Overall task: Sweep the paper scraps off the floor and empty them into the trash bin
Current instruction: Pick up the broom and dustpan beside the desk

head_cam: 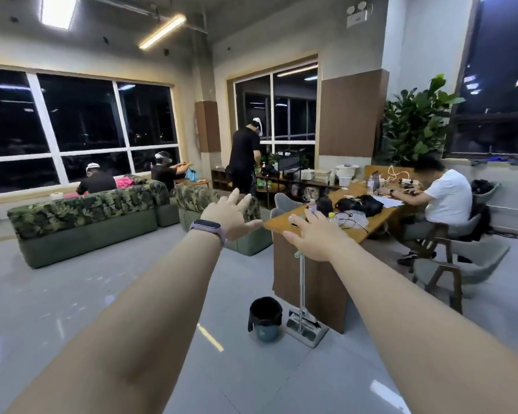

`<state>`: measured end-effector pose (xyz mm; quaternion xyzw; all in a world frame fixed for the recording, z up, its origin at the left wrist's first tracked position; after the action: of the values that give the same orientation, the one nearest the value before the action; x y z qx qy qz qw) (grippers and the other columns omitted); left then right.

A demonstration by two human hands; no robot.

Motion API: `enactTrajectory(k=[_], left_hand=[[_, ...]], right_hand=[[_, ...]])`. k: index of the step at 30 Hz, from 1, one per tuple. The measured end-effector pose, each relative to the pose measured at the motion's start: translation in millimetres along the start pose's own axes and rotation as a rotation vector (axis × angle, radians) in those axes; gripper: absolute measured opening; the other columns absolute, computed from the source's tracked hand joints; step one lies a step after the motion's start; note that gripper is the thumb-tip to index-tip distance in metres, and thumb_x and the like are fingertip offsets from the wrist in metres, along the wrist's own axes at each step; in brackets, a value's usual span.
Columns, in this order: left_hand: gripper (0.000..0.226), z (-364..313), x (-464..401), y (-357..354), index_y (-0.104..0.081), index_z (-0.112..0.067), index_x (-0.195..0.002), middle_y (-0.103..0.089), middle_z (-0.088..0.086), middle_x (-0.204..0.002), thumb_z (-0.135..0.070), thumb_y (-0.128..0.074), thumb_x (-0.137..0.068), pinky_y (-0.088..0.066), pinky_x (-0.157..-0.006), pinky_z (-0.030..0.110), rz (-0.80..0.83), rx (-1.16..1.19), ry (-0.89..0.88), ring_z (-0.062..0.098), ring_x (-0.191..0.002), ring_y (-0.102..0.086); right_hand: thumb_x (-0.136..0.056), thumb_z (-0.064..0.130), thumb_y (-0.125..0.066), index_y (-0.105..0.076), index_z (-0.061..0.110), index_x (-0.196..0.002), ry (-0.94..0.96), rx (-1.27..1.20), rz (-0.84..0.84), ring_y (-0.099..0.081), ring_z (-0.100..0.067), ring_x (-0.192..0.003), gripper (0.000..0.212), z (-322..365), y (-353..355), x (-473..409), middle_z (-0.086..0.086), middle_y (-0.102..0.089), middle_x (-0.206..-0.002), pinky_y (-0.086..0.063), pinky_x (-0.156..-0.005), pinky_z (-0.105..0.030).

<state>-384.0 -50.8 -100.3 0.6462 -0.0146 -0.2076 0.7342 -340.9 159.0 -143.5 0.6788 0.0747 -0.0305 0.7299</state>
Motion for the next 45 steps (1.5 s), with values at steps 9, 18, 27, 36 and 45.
enactTrajectory(k=[9,18,27,36,45], left_hand=[[0.081,-34,-114,-128,-0.004,-0.03,-0.161,0.003,0.004,-0.168,-0.068,-0.036,-0.096,-0.038,-0.109,0.048,0.181,-0.096,-0.115,0.029,-0.149,-0.021],[0.078,-88,-305,-141,-0.007,-0.032,-0.16,-0.005,0.004,-0.168,-0.065,-0.039,-0.097,-0.042,-0.106,0.049,0.124,0.002,-0.066,0.03,-0.148,-0.025],[0.077,-110,-422,-225,-0.006,-0.03,-0.16,-0.006,0.004,-0.167,-0.061,-0.04,-0.098,-0.045,-0.104,0.048,0.184,0.006,-0.072,0.031,-0.144,-0.031],[0.082,-147,-520,-393,-0.005,-0.027,-0.161,-0.005,0.007,-0.167,-0.052,-0.051,-0.098,-0.046,-0.099,0.044,0.423,0.13,-0.122,0.032,-0.142,-0.037],[0.057,-134,-640,-516,-0.034,-0.019,-0.143,-0.041,0.008,-0.14,-0.041,-0.052,-0.094,-0.049,-0.081,0.041,0.583,0.28,-0.092,0.032,-0.111,-0.058]], right_hand=[[-0.097,0.069,-0.015,-0.012,0.031,-0.159,-0.093,-0.064,0.168,0.001,-0.031,-0.153,0.073,-81,-83,-121,-0.001,0.001,-0.167,-0.018,-0.119,-0.056],[-0.1,0.065,-0.017,-0.012,0.028,-0.159,-0.072,0.02,0.153,-0.007,-0.029,-0.152,0.07,-201,-108,-268,-0.007,-0.009,-0.166,-0.028,-0.116,-0.052],[-0.099,0.066,-0.017,-0.013,0.033,-0.159,0.007,0.056,0.23,-0.008,-0.029,-0.152,0.069,-248,-172,-381,-0.004,-0.006,-0.167,-0.029,-0.115,-0.055],[-0.1,0.064,-0.017,-0.015,0.031,-0.158,-0.078,0.073,0.353,-0.014,-0.031,-0.15,0.068,-284,-266,-487,-0.005,-0.009,-0.166,-0.035,-0.111,-0.052],[-0.101,0.06,-0.018,-0.017,0.025,-0.158,-0.31,-0.139,0.492,-0.022,-0.031,-0.147,0.067,-328,-385,-569,-0.007,-0.013,-0.165,-0.034,-0.112,-0.05]])
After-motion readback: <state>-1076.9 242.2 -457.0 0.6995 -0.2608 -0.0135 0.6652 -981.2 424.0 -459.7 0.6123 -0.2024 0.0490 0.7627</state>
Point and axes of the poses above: each hand's wrist, its own x-axis away from the middle knuckle, its own y-axis out of the back of the hand, z = x × y, the point moved 4 cm from there along -x, towards the middle knuckle
